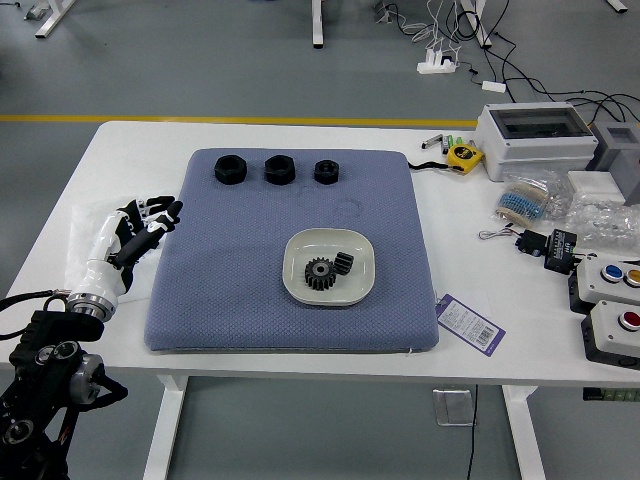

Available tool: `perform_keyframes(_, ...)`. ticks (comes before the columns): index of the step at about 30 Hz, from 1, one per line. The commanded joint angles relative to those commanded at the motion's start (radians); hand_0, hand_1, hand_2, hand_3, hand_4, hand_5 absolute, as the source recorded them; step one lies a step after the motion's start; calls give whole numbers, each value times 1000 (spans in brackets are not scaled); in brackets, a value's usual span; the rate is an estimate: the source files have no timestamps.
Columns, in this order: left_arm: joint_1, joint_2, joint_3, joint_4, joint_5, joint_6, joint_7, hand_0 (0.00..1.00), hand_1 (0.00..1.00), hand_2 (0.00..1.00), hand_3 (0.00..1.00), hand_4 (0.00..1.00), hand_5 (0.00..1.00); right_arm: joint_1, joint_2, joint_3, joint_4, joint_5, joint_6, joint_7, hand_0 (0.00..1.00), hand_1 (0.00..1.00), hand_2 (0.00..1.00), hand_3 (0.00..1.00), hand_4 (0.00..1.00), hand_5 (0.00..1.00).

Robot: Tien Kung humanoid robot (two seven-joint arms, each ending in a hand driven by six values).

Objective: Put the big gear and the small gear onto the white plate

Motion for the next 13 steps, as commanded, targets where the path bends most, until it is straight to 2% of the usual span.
perform_keyframes(2,4,0,2,2,-3,2,-1,814,756,841,678,852,466,-3,1,3,0,-4,-1,-2,687,659,742,601,809,725)
perform_keyframes(3,5,0,2,2,-4,2,-1,835,805,884,714,848,475,-4,1,3,0,-6,-1,-2,687,659,742,601,809,725)
perform_keyframes(8,8,0,6,3,-7,2,-1,835,805,884,714,848,475,-7,2,6,0,-11,-1,-4,687,659,742,601,809,725)
perform_keyframes(9,9,0,7,3,-8,2,-1,850,834,902,764,849,493,-8,2,6,0,-11,-1,-4,685,659,743,600,809,724)
perform_keyframes(13,12,1,10,4,-13,6,-4,850,834,902,764,849,493,-11,3,6,0,-12,-2,-5,685,659,743,600,809,724)
